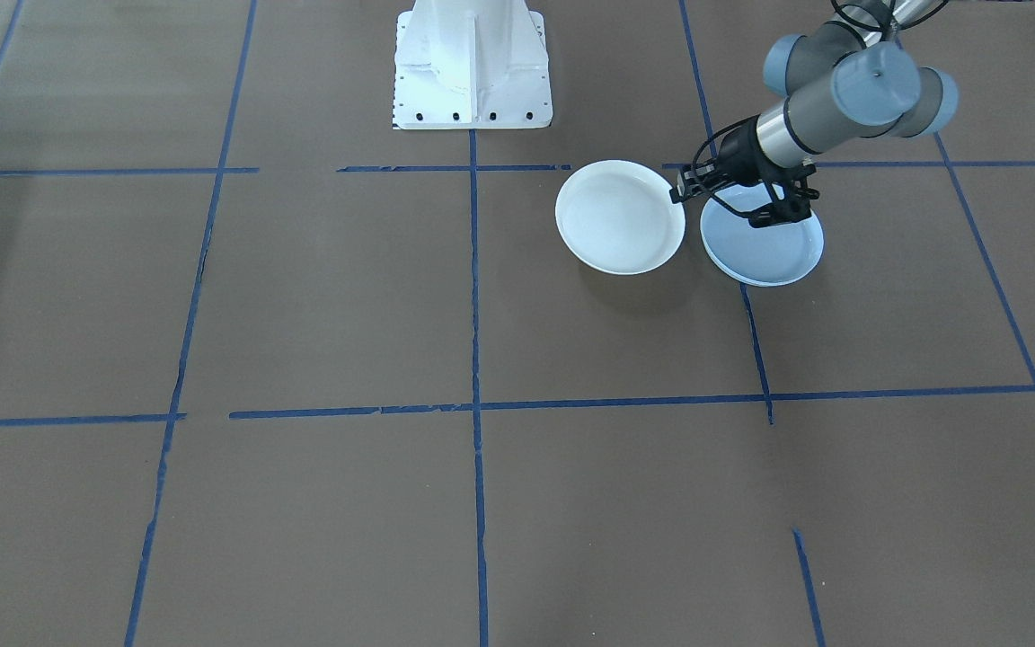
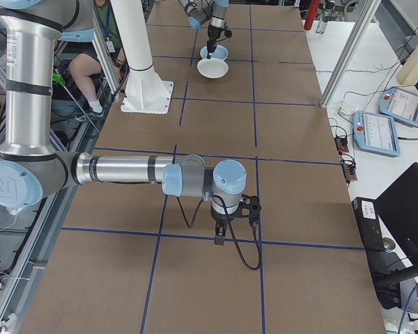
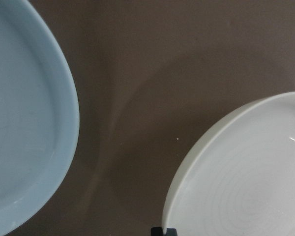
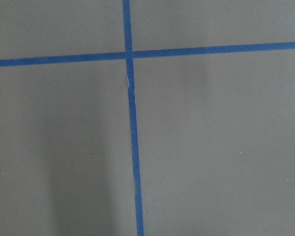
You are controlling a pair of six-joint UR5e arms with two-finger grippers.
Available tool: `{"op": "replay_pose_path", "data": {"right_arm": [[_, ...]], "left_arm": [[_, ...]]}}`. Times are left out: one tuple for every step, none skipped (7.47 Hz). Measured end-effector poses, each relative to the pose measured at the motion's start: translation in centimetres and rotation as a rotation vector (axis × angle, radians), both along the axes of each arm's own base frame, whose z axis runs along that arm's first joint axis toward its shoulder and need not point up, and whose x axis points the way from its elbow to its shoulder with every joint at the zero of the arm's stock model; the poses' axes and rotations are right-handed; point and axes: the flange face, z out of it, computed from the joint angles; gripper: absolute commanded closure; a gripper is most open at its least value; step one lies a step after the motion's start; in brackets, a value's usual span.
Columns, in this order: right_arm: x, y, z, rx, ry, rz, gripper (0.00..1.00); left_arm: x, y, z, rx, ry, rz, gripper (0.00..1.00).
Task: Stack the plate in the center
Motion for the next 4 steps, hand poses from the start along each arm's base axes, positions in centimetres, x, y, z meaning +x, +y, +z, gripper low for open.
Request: {"op": "replay_pose_path", "data": {"right_arm": [[0.0,0.0,0.0,0.000,0.000,0.000,0.00],[0.0,0.0,0.0,0.000,0.000,0.000,0.00],[0.0,0.0,0.0,0.000,0.000,0.000,0.00],[0.0,0.0,0.0,0.000,0.000,0.000,0.00]], "left_arm": [[-3.5,0.0,2.3,0.053,0.031,0.007,1.00],[-6.6,0.3,5.0,0.116,0.039,0.009,1.00],[-8.9,0.4,7.5,0.174,0.030,0.008,1.00],[-10.4,0.3,9.8,0.213,0.013,0.010,1.00]]}}
